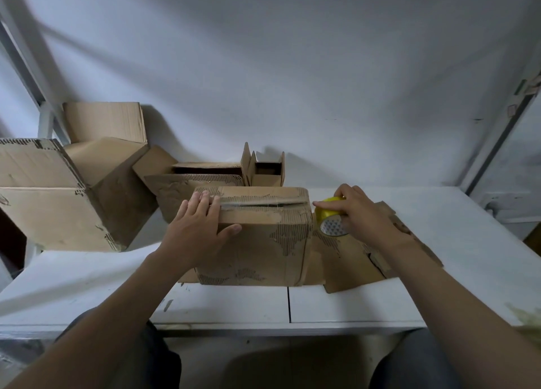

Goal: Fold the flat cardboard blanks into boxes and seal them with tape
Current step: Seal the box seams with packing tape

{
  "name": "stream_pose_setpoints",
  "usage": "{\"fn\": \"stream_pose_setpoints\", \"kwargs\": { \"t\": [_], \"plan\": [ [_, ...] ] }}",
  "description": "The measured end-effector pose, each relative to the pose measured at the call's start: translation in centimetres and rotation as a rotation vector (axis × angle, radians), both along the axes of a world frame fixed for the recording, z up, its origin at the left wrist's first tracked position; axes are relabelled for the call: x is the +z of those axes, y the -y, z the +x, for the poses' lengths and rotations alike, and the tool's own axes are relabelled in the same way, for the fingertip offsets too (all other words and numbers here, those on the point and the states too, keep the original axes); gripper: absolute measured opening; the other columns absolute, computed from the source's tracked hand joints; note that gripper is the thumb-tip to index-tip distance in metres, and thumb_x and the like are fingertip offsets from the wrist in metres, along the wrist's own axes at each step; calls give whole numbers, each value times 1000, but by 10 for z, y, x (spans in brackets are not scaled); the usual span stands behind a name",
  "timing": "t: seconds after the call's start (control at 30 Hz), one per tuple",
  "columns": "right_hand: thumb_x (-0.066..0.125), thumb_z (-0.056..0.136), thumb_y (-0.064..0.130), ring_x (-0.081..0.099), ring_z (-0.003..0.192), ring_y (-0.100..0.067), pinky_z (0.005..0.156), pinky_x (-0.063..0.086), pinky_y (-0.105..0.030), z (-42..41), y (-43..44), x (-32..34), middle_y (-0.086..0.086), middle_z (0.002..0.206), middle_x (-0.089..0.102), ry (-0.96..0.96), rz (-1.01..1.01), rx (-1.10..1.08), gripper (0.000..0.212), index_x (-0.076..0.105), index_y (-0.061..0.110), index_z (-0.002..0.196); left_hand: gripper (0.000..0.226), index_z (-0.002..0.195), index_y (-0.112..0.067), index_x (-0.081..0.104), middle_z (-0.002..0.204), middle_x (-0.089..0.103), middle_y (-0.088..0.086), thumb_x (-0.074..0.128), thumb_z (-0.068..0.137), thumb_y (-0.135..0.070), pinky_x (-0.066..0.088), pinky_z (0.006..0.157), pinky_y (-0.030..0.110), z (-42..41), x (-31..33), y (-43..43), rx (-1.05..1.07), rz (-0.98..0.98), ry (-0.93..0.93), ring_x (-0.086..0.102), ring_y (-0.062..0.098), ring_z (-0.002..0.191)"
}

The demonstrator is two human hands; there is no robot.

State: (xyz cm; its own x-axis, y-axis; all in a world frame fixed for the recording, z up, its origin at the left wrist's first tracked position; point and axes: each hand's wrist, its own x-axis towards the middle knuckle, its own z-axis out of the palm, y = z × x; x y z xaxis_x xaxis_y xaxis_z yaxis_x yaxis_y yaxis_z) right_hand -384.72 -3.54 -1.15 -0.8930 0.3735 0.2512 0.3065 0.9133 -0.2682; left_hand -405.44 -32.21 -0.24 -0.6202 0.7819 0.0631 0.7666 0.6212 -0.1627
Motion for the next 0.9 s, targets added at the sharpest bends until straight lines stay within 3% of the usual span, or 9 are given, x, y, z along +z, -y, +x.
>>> {"fn": "stream_pose_setpoints", "kwargs": {
  "t": [0.17,0.3,0.37,0.57,0.67,0.83,0.9],
  "plan": [
    [55,93,-5,40,103,-13,89,48,-35,-4,1,-10,5,110,44,38,-80,8,70,49,40,146,124,160,-18,16,169,12,4,-32,67,-83,3,126,52,18,4,-15,-120,14,-1,5,23,156],
    [56,93,-2,44,102,-12,86,48,-33,-3,0,-13,7,111,46,53,-118,13,70,45,39,149,86,160,-19,15,169,9,1,9,93,-72,5,126,51,50,11,-43,-226,41,81,4,18,156],
    [57,93,-1,45,103,-12,86,49,-34,-2,-1,-13,8,113,47,58,-128,16,70,45,39,149,79,161,-18,15,169,9,2,20,99,-67,8,126,52,65,12,-60,-272,45,98,6,18,156],
    [61,96,6,48,110,-14,94,48,-37,2,-5,-18,10,118,48,37,-167,43,61,47,36,148,81,157,-15,28,166,23,9,20,98,-70,27,118,59,82,0,-99,-262,60,31,23,31,152],
    [62,95,10,48,116,-13,99,48,-39,8,-6,-18,9,124,50,29,-227,94,58,50,35,146,80,156,-17,30,166,25,6,21,98,-71,27,114,67,90,0,-105,-221,66,40,26,37,150],
    [49,103,20,44,128,-8,110,38,-31,7,0,2,6,141,50,-84,-308,61,43,53,31,144,75,158,-23,27,167,21,-3,24,99,-69,25,110,75,90,4,-103,-205,62,108,23,38,151],
    [42,108,26,38,129,2,107,29,-14,-1,4,11,9,148,46,-126,-324,78,39,50,31,145,70,159,-29,23,168,17,-7,25,100,-67,23,110,76,85,6,-98,-226,42,130,21,36,152]
  ]
}}
